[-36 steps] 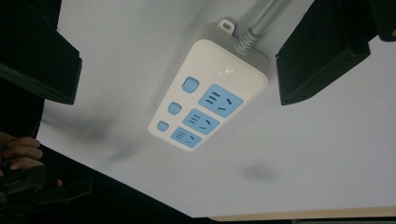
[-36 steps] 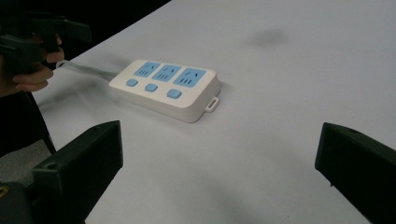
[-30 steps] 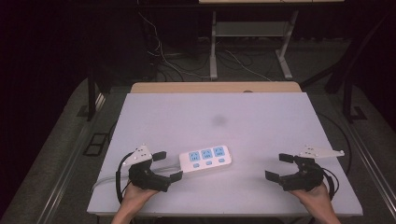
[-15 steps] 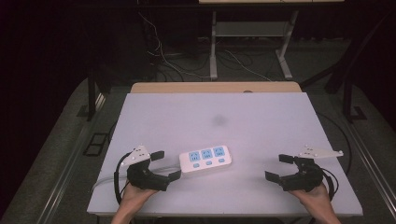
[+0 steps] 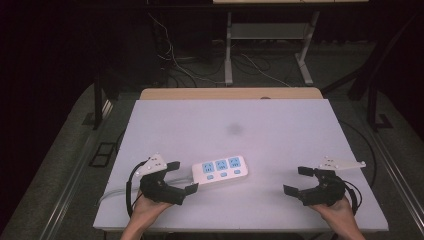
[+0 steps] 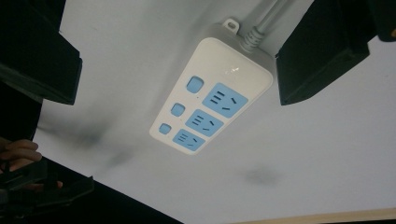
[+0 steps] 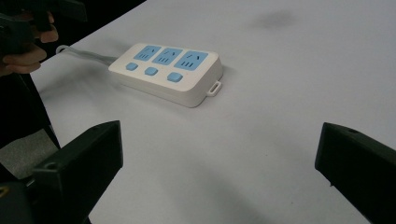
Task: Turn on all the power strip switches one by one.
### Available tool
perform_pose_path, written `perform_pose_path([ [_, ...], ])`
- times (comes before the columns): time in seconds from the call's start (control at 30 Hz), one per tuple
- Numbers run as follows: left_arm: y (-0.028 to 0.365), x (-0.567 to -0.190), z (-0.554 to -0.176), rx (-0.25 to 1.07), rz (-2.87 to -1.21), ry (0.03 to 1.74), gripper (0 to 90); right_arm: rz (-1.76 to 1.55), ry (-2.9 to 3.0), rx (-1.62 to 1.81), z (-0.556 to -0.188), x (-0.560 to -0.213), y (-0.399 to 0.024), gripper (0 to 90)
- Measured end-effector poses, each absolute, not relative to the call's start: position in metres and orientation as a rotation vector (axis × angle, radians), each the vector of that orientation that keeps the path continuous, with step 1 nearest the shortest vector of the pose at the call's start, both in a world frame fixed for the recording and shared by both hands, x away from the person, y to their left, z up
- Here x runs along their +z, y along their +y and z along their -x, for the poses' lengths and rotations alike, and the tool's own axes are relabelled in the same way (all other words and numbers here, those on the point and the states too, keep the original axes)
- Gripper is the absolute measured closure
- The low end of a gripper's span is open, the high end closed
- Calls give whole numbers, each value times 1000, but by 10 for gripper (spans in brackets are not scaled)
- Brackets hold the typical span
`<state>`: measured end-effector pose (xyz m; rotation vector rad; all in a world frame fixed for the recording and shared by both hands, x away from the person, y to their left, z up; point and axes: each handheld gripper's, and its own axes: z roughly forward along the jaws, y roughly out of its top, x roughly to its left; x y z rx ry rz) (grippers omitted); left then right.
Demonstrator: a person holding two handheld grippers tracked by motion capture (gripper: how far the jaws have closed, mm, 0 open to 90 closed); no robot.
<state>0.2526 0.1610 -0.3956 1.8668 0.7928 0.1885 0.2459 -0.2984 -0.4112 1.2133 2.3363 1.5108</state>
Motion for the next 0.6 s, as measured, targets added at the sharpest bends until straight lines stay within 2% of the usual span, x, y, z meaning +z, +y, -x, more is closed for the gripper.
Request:
perform_pose_path([
  [0.6, 147, -383, -271, 139, -1983, 776, 0, -1207, 2342, 1507, -245, -412, -299, 10],
])
